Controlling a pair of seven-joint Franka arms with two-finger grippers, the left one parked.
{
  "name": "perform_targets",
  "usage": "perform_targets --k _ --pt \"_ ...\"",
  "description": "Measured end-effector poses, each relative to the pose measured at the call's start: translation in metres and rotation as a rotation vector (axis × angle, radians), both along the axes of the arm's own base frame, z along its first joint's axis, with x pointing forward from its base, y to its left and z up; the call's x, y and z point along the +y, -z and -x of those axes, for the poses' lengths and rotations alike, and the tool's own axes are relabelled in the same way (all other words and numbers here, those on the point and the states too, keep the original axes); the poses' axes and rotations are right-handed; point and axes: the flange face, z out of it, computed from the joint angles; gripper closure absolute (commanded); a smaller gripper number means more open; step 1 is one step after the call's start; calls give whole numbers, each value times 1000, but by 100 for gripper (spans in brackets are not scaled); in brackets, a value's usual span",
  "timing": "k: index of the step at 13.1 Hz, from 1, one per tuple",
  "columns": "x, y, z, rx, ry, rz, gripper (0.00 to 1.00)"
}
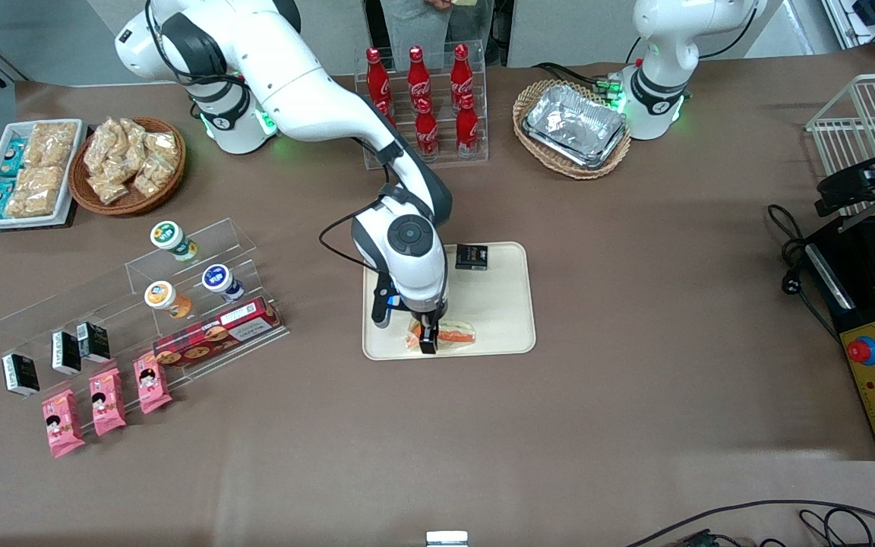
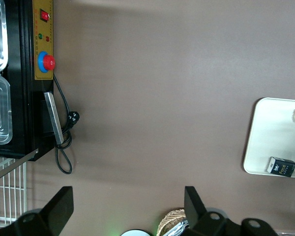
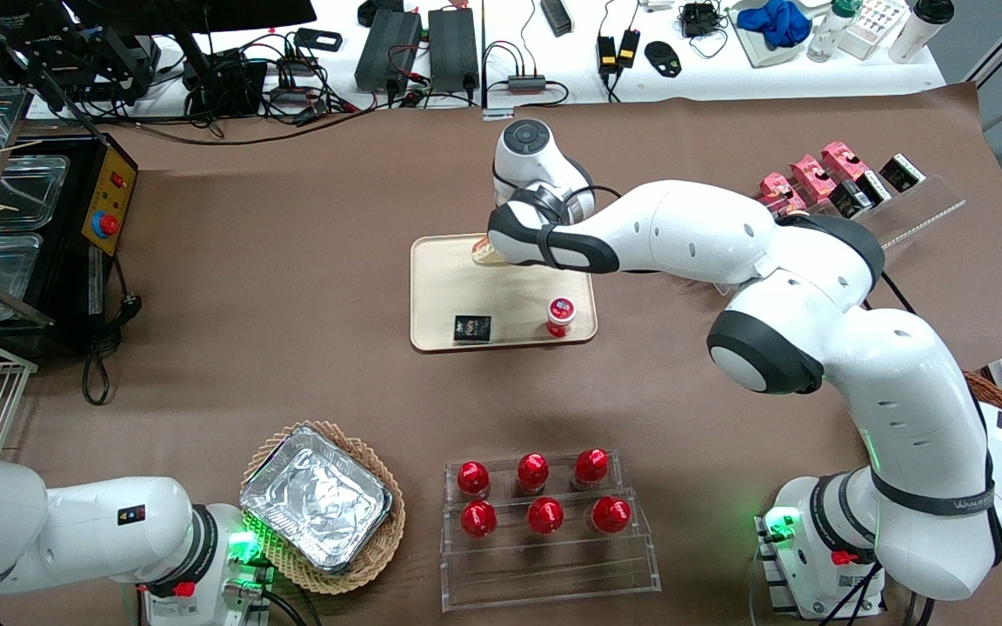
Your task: Place sandwich on tray
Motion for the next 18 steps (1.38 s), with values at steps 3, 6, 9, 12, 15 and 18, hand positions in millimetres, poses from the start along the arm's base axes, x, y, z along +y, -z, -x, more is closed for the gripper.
perform_targets --k 3,6,9,12,15,18 --pt "-15 -36 -16 -4 24 -11 0" --pt "-40 -101 -26 36 60 -8 0" --pt "-104 -194 -47 47 57 -33 0" --pt "-158 -247 -50 76 -136 -9 0" --pt "-214 -268 -45 192 -506 6 0" --pt "-297 -287 -45 276 -851 -15 0"
